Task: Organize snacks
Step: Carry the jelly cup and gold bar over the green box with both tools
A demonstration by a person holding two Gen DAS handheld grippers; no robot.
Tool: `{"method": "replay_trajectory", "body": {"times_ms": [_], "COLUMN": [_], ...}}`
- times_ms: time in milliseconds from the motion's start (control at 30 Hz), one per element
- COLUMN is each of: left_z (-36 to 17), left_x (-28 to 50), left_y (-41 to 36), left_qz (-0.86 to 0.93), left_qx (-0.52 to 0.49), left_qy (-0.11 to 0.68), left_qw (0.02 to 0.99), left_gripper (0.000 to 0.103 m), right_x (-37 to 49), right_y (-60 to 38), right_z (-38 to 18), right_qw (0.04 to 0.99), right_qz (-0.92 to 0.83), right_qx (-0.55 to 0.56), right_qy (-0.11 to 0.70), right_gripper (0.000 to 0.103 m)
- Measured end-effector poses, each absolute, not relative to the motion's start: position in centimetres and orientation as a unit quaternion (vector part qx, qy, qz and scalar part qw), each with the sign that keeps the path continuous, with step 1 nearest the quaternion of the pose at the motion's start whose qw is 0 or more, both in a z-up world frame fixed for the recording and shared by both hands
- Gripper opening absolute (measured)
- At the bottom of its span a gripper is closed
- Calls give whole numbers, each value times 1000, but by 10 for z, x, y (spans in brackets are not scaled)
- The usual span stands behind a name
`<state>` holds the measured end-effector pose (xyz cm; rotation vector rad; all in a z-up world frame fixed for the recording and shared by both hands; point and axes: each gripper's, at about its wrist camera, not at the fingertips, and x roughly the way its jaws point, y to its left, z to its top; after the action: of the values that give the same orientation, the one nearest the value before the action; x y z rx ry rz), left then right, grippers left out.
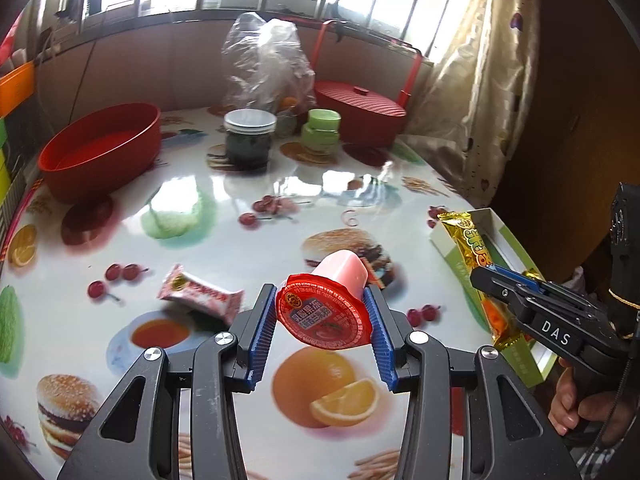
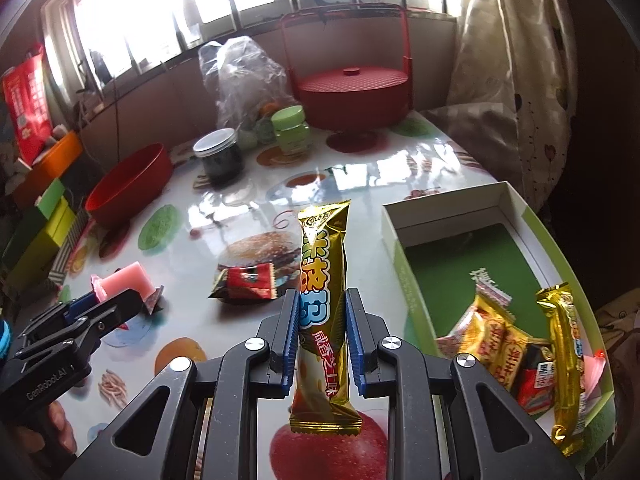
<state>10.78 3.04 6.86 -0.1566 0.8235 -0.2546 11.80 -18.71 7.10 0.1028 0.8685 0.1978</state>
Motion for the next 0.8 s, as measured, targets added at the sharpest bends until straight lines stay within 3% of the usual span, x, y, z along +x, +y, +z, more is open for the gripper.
{"method": "replay_trajectory", "body": {"times_ms": [800], "left_z": [79], "left_x": [117], "left_y": [-58], "left_qz": [-209], "left_qx": [-52], "left_qy": [399], "left_qw": [891], "left_gripper": [45], "right_x": [99], "right_y": [-268], "right_z": [75], "right_qw": [906], "right_qz": [31], "right_qx": [87], "right_qy": [414], "right_gripper": [21]}}
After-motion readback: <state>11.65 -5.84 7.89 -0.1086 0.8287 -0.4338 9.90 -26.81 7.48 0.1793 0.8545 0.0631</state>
